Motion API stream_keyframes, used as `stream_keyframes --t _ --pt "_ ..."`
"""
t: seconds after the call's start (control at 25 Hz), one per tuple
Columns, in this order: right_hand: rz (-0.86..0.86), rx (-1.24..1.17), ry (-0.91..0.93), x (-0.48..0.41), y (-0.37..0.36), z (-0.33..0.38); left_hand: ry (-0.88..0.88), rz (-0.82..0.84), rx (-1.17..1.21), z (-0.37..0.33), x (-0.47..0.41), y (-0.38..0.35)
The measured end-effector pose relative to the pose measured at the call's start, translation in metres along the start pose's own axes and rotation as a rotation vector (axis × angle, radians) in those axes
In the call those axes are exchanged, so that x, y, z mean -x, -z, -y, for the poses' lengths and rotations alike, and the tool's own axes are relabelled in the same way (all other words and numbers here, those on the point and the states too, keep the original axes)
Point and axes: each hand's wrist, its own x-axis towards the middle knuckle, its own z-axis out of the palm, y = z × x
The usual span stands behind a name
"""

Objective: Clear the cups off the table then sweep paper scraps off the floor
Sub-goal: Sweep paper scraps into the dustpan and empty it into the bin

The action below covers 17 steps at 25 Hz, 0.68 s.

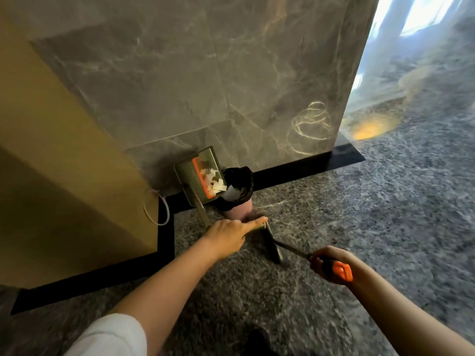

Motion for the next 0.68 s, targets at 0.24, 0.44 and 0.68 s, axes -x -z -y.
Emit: stream_keyframes --t 0.24,0.44,0.68 --pt "0.075 -0.162 0.011 0.012 0.001 0.009 -0.092 0.143 -0.139 0.009 -0.006 -0.001" --pt "0.101 -0.068 0.273 0.034 -0.002 0.022 -0.205 0.247 -0.321 0.010 -0.011 0.006" --pt "0.259 -0.211 0.453 0.034 -0.015 0.012 -0.337 0.375 -0.465 0.004 -0.010 0.003"
